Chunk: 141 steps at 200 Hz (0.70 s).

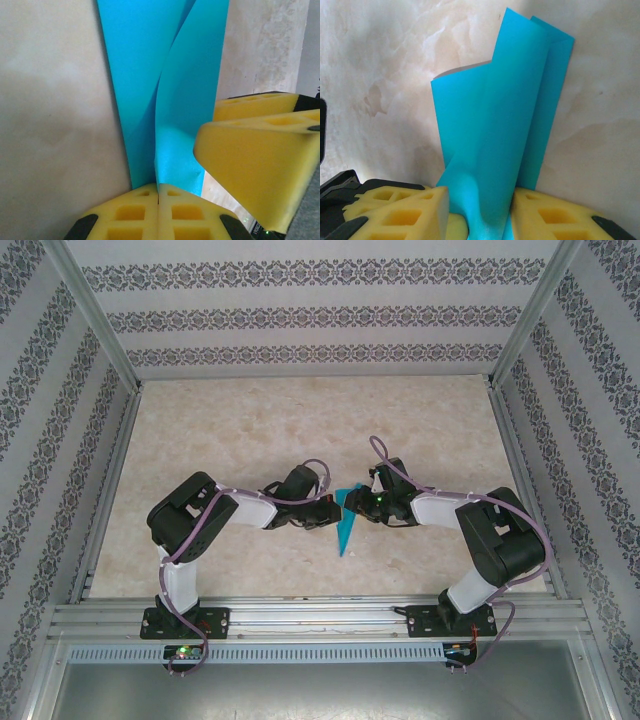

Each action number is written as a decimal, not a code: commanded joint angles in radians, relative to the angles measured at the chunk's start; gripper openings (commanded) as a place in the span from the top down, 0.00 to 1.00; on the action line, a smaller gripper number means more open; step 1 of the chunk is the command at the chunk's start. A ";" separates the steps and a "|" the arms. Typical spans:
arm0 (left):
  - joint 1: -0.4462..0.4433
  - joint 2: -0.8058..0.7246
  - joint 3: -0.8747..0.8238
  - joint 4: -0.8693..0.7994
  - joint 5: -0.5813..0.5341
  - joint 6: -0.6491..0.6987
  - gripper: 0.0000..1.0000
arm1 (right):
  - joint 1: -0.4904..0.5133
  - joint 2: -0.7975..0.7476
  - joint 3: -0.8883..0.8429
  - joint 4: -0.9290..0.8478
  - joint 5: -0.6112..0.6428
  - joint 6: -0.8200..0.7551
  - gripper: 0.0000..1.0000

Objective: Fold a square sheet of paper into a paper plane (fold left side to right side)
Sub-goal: Fold the wing for the fifth time at the center of the table.

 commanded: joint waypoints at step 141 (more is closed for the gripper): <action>-0.003 0.107 0.066 -0.228 -0.109 0.026 1.00 | -0.023 -0.063 -0.045 0.016 0.004 0.029 0.64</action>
